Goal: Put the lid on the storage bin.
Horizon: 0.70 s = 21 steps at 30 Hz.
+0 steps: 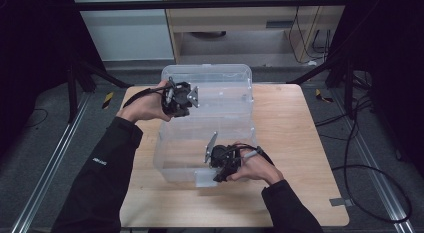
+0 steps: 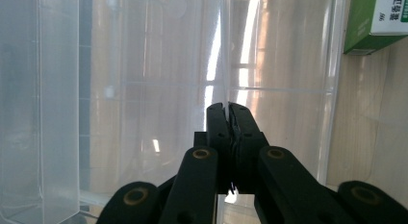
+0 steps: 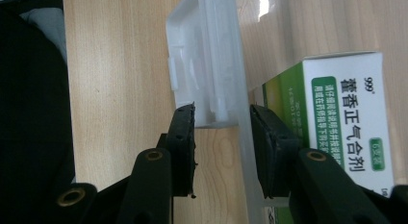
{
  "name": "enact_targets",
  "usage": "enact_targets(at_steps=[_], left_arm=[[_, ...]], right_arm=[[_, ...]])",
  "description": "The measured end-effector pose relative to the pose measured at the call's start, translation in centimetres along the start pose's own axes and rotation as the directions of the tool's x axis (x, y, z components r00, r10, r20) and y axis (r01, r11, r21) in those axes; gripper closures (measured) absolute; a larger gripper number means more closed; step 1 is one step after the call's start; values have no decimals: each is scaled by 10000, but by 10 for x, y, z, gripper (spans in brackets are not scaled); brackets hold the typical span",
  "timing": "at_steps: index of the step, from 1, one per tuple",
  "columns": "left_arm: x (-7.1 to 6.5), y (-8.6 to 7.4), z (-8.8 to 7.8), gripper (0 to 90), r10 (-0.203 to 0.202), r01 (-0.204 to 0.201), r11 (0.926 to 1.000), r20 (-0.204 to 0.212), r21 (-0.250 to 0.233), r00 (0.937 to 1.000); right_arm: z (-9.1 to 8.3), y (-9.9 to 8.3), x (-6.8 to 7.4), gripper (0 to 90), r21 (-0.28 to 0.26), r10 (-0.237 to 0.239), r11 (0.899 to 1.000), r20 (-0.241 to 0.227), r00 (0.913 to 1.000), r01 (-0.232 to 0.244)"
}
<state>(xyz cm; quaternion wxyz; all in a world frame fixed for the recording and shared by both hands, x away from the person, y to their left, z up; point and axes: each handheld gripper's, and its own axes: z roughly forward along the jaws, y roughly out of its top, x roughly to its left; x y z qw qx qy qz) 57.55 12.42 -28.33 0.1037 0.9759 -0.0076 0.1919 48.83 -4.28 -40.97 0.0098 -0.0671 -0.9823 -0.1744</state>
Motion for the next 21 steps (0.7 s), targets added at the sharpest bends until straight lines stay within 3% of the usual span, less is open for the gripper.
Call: enact_targets(at_steps=[21], left_arm=[[-29,-5,-9,883,-72,65,9992,-176,-402,9998]], right_arm=[[0,0,0,631,38,-21,10000,-71,10000,21]])
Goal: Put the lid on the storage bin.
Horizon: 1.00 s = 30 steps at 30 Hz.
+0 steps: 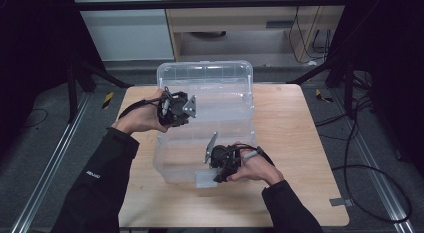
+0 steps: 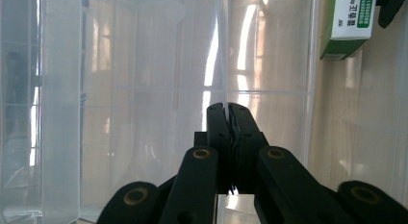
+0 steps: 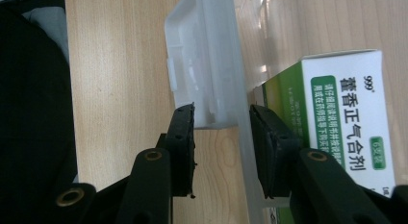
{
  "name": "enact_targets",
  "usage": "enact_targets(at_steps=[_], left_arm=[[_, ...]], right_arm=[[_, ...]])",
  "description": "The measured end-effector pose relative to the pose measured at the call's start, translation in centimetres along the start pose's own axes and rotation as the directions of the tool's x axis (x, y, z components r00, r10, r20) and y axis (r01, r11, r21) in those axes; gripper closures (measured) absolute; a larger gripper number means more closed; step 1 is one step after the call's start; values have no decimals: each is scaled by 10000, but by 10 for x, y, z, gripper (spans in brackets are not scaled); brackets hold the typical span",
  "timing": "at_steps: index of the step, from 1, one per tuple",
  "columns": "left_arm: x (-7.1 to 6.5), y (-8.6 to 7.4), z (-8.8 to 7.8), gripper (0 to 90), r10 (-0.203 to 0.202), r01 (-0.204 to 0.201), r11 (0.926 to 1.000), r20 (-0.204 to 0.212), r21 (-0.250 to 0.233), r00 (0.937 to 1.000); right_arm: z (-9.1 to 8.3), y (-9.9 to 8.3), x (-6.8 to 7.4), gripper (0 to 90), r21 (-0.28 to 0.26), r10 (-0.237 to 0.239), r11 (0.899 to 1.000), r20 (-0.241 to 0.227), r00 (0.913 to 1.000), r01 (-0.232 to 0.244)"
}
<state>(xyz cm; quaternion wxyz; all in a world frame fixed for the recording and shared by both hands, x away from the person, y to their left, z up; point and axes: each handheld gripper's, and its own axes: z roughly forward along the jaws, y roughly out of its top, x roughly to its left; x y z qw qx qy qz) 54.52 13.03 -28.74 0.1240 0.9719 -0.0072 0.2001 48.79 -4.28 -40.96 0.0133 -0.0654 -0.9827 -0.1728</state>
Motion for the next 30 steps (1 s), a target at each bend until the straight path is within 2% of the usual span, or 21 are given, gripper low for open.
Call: enact_targets(at_steps=[19,30], left_arm=[[-19,-3,-4,883,34,-31,9999,211,-125,9998],[-26,-6,-4,882,-134,141,9998,449,-159,9989]], right_arm=[[0,0,2,629,2,-78,10000,126,9999,78],[-1,-1,4,626,-156,-72,9998,177,9998,75]])
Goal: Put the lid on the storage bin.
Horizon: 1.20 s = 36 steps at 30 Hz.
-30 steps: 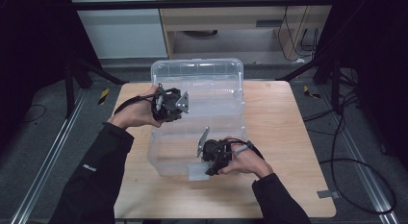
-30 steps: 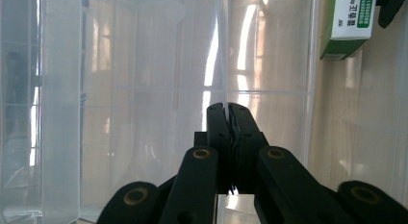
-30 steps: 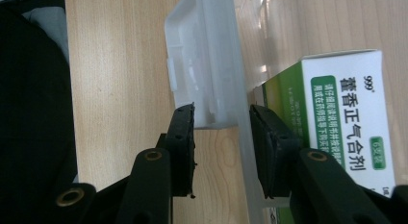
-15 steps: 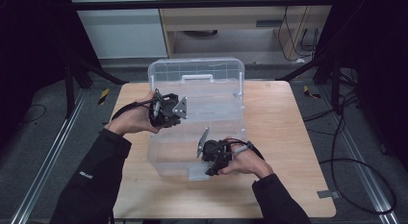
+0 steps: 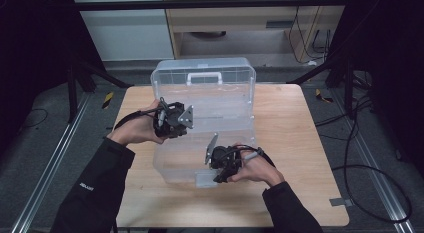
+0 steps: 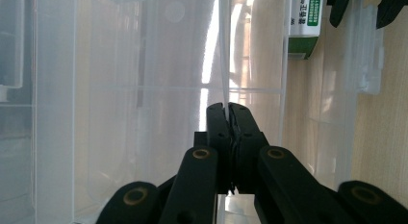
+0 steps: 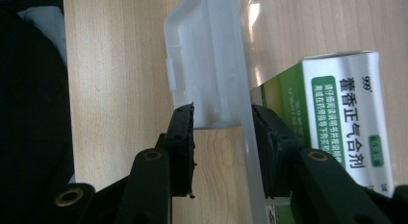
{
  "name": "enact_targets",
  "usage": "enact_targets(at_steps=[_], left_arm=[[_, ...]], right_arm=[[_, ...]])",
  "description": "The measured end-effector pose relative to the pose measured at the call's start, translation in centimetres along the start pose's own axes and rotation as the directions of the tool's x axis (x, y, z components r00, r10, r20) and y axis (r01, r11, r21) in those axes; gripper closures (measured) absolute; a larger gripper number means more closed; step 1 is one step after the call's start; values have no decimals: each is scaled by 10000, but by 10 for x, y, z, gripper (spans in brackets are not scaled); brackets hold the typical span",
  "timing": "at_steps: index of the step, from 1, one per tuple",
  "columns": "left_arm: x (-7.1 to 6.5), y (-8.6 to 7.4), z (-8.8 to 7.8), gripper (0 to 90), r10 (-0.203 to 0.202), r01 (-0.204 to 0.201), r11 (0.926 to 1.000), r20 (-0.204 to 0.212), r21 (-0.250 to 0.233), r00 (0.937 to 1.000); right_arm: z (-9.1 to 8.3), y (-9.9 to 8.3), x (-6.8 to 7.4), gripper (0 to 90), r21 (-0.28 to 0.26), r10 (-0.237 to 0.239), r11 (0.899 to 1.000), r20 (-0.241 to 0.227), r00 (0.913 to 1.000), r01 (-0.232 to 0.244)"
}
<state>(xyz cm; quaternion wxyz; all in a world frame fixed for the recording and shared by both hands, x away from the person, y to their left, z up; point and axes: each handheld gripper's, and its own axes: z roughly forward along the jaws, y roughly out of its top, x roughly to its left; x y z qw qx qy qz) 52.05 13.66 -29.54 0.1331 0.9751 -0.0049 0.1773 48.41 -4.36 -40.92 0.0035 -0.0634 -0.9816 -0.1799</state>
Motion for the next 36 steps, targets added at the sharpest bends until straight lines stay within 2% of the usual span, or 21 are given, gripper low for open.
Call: enact_targets(at_steps=[9,19,21,22,23,24,25,26,27,28,31,32,36], left_arm=[[-5,0,0,880,-177,176,9998,179,49,9997],[-10,-3,1,878,-301,302,9995,397,-21,9988],[-9,-2,1,878,-73,74,10000,357,-27,9993],[-11,-3,2,878,-339,341,9994,454,-35,9984],[-10,-2,2,878,-149,150,9999,408,-32,9991],[-12,-3,2,877,-284,286,9996,471,-31,9985],[-12,-3,2,878,-267,268,9996,485,-13,9985],[-11,-2,2,877,-69,69,10000,436,0,9990],[-12,-2,2,877,-135,135,9999,468,4,9988],[-13,-2,2,877,-301,301,9995,533,5,9981],[-13,-2,2,874,-207,206,9998,495,21,9986],[-13,-2,2,873,-295,294,9996,517,23,9982],[-14,-2,2,869,-241,242,9997,425,0,9988]], right_arm=[[0,-2,1,623,-149,-137,9998,136,9998,139],[0,-3,2,614,-276,-10,9996,183,9998,15],[0,-3,3,612,-287,13,9996,210,9998,-6],[-1,-3,4,612,-275,77,9996,240,9997,-70],[-1,-3,4,610,-263,82,9996,268,9996,-75],[-1,-3,4,609,-288,74,9996,270,9996,-66],[-1,-2,4,607,-281,86,9996,317,9995,-77],[-1,-2,4,607,-290,93,9995,337,9994,-83],[-1,-2,4,610,-322,126,9994,349,9993,-114],[-3,-2,5,615,-419,166,9990,411,9990,-149],[-12,-5,6,608,-919,226,9956,454,9987,-183],[-15,-6,7,606,-1079,242,9940,435,9988,-194],[-31,-17,7,628,-2035,548,9781,535,9971,-429]])
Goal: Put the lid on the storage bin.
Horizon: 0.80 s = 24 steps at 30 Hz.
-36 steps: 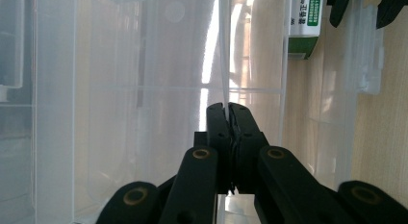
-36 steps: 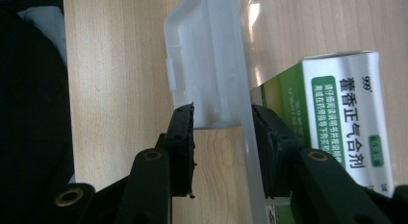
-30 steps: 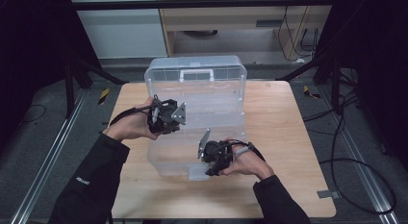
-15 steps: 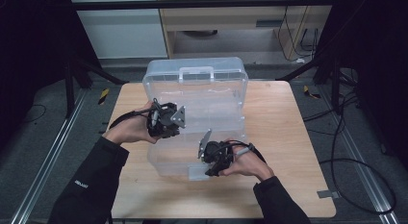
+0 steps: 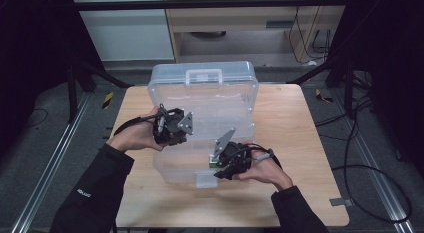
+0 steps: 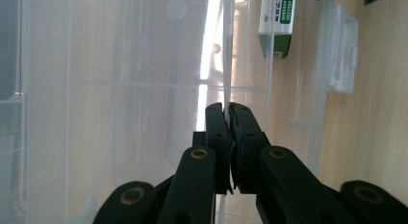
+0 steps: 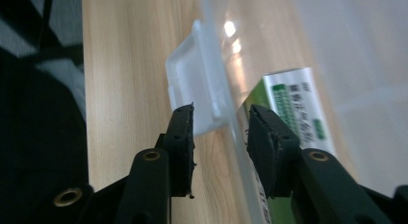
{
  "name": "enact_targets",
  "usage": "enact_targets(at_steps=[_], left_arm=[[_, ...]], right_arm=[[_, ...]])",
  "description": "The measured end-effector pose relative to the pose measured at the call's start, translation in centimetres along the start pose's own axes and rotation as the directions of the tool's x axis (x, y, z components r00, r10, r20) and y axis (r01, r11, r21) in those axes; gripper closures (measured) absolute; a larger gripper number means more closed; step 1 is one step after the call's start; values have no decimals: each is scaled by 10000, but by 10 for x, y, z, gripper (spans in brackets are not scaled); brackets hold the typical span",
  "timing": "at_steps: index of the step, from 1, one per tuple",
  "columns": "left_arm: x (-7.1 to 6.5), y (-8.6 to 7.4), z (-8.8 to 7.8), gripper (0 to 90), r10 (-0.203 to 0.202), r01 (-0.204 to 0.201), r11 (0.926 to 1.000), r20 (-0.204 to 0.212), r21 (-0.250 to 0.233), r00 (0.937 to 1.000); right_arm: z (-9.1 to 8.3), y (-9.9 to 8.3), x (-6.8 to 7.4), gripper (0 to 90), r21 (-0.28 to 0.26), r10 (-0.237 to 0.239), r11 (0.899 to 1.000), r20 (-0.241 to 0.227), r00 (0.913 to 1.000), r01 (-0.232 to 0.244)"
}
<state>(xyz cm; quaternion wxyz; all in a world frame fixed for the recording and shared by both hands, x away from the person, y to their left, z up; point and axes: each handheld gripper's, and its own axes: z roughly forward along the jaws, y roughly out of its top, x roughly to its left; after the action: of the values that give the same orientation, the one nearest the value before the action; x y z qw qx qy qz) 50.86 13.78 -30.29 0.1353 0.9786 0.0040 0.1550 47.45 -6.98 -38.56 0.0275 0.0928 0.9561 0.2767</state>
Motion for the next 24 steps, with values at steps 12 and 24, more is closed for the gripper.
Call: enact_targets(at_steps=[12,24], left_arm=[[-1,0,0,865,-103,103,9999,-42,-31,9999],[-1,0,0,863,-149,148,9999,-91,-63,9998]], right_arm=[[-53,-44,-5,842,-2289,1911,9595,1017,9763,-1639],[-80,-51,-10,900,-4107,2782,8896,1408,9502,-1996]])
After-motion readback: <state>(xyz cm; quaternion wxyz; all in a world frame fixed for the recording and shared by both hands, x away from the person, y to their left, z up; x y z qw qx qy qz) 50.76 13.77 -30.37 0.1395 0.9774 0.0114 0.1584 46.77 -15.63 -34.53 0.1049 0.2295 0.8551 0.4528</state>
